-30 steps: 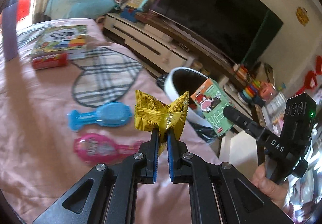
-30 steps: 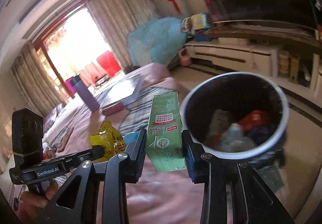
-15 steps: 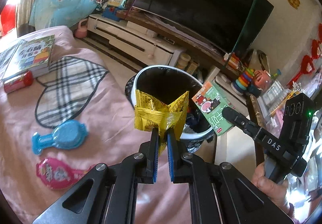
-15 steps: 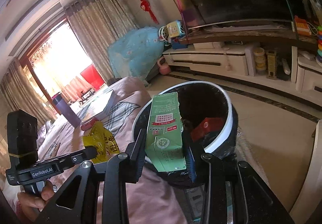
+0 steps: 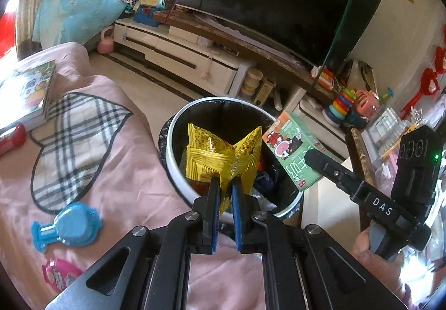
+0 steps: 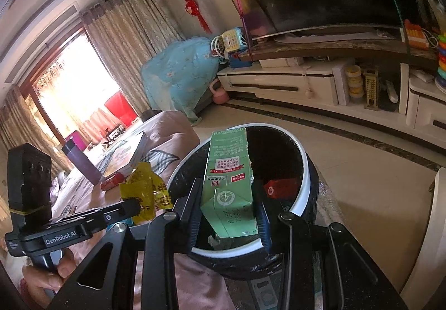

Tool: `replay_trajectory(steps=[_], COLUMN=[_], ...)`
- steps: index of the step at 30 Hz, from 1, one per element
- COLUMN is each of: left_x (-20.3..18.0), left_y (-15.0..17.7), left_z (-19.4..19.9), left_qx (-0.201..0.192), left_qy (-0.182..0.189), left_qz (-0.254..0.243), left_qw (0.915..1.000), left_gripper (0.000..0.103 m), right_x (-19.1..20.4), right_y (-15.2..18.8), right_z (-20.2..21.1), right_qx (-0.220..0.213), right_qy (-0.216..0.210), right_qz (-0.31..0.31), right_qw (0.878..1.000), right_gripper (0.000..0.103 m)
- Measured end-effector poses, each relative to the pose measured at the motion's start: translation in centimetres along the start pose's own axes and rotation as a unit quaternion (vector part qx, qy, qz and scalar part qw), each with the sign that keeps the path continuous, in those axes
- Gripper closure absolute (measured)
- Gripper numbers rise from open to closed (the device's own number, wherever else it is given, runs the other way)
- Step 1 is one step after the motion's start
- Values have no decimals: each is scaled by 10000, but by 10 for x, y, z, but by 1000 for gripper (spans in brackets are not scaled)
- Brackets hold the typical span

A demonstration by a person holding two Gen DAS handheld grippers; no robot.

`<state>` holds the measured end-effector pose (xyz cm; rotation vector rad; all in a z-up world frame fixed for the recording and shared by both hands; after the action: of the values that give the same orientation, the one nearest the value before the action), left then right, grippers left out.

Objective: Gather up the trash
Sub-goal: 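Carry yellow bag and green juice box over the bin and open both tools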

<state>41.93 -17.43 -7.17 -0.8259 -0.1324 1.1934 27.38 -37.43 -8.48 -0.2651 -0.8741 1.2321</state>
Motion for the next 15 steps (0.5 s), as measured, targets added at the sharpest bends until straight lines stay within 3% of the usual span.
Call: replay_trajectory(steps=[15], left_x=[0], left_y=[-18], left_z=[-31], left_qx=[144], left_qy=[-28], left_qz=[46], left_qw=[9999], left_gripper=[93], right_x=[-8], right_y=[-12], right_z=[-22], right_qx=[203], right_qy=[190], right_qz=[121], right_qw=[9995], right_gripper=[68])
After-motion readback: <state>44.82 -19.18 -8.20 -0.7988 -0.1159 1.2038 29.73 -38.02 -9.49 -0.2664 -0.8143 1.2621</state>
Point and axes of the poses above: each gripper's, at about its wrist camera, not at the fingertips, and z roughly against the way its jaws point, x to its left, y to its underside, the point moved 6 cm from there along -z, roughly the way its jaws point, and after that the axes turned 2 degrees about -z, right-handed, at the moved point
